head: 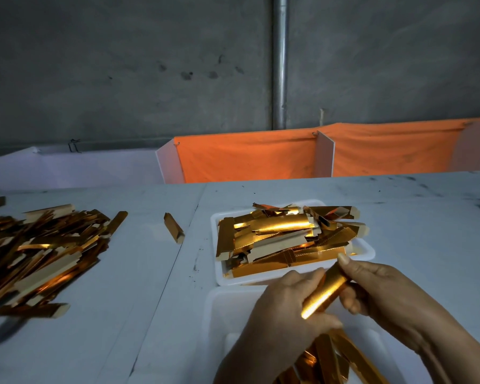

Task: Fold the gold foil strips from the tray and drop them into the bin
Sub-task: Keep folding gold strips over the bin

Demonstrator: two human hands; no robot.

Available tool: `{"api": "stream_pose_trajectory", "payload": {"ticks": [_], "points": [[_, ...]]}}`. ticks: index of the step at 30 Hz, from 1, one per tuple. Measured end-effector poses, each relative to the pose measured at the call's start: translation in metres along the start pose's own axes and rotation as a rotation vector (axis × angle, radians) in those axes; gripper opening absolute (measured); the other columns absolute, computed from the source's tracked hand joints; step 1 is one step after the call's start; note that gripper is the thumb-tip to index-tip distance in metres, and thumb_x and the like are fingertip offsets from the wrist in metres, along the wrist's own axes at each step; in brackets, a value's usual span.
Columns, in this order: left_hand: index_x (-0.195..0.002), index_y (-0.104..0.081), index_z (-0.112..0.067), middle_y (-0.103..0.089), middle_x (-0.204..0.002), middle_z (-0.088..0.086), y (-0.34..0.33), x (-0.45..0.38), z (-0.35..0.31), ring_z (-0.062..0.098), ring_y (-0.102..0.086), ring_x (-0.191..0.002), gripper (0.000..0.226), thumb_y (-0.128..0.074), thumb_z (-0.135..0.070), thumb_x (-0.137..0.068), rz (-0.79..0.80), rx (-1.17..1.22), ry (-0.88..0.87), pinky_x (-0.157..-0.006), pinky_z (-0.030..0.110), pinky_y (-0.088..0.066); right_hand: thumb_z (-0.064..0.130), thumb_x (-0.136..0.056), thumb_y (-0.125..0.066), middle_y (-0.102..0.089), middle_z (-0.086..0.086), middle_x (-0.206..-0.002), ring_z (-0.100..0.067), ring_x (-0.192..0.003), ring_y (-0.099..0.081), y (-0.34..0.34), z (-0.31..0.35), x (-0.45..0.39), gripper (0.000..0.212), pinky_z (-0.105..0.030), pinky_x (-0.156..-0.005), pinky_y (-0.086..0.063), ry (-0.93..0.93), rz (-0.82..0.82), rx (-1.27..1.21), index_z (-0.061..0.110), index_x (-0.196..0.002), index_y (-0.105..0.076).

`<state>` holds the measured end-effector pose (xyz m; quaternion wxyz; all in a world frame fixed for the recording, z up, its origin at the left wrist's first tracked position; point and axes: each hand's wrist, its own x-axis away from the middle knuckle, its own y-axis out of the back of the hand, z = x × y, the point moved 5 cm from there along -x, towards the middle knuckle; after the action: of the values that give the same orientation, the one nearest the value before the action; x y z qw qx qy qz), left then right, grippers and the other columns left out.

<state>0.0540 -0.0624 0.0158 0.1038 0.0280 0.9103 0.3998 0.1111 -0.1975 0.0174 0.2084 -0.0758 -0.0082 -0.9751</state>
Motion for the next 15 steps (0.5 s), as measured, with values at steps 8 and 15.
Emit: {"api": "stream_pose_trajectory", "payload": {"ticks": [8, 15], "points": [[-0.147, -0.027, -0.031, -0.041, -0.146, -0.012, 0.0047, 0.0003, 0.0029, 0.009, -0.037, -0.133, 0.052, -0.044, -0.036, -0.099, -0.029, -0.009, 0.051, -0.108, 0.023, -0.028, 0.033, -0.074, -0.064, -0.063, -0.014, -0.074, -0.015, -0.063, -0.059, 0.0008, 0.0053, 0.0053, 0.027, -0.023, -0.054, -0.046, 0.017, 0.086, 0.047, 0.009, -0.082, -0.074], [-0.140, -0.042, -0.035, -0.062, -0.099, -0.022, 0.0058, 0.0032, 0.0016, -0.005, -0.058, -0.090, 0.043, -0.044, -0.040, -0.097, -0.056, 0.276, 0.071, -0.077, 0.013, -0.048, 0.028, -0.073, -0.062, -0.068, -0.012, -0.081, -0.013, -0.072, -0.065, 0.0063, 0.0088, 0.0037, 0.023, -0.022, -0.056, -0.050, 0.084, 0.039, 0.044, 0.009, -0.080, -0.074]]}}
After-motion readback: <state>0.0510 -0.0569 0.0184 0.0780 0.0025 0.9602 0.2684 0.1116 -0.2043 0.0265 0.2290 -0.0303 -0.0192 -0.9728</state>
